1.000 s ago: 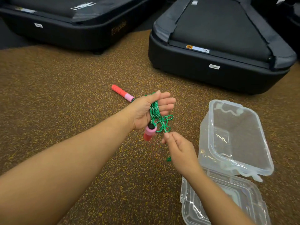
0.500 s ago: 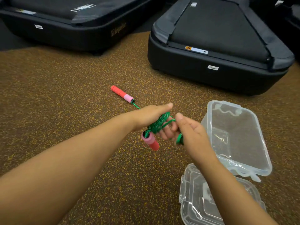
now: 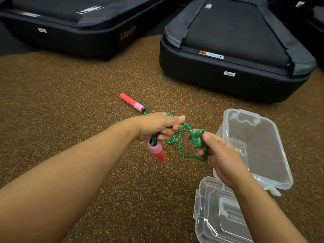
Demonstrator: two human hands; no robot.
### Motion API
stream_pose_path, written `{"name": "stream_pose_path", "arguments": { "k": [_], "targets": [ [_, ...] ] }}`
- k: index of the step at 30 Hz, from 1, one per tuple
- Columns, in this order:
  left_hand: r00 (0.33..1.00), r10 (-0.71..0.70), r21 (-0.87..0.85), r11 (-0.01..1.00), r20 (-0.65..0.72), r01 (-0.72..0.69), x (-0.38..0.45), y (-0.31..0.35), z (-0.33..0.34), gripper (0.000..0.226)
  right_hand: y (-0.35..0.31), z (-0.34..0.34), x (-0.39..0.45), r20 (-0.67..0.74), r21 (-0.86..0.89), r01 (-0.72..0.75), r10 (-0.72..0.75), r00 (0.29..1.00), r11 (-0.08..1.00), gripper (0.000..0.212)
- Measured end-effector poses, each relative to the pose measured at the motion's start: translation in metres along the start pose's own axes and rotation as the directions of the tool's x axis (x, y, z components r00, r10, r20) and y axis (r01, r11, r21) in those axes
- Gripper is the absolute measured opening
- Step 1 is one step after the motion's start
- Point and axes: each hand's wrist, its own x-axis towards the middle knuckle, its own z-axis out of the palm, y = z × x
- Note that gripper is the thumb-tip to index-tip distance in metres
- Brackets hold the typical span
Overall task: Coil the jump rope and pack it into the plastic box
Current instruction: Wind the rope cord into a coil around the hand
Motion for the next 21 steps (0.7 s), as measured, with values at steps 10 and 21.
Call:
{"name": "stream_pose_path", "arguments": {
  "k": [10,21],
  "targets": [
    [0.983,-0.003,-0.269,0.962,-0.182,-0.047,-0.002,0.003,-0.019,0.041,0.029,-0.006,-0.008,-0.134,-0.159,0.075,-0.097,0.986,0.984,0.022],
    [0.999,-0.014,-0.187,0.982,-0.030,0.008,-0.003,0.006,-0.005,0.040,0.016,0.019,0.020,-0.080,-0.062,0.056,-0.061,0.995,0.996,0.030]
  ]
}}
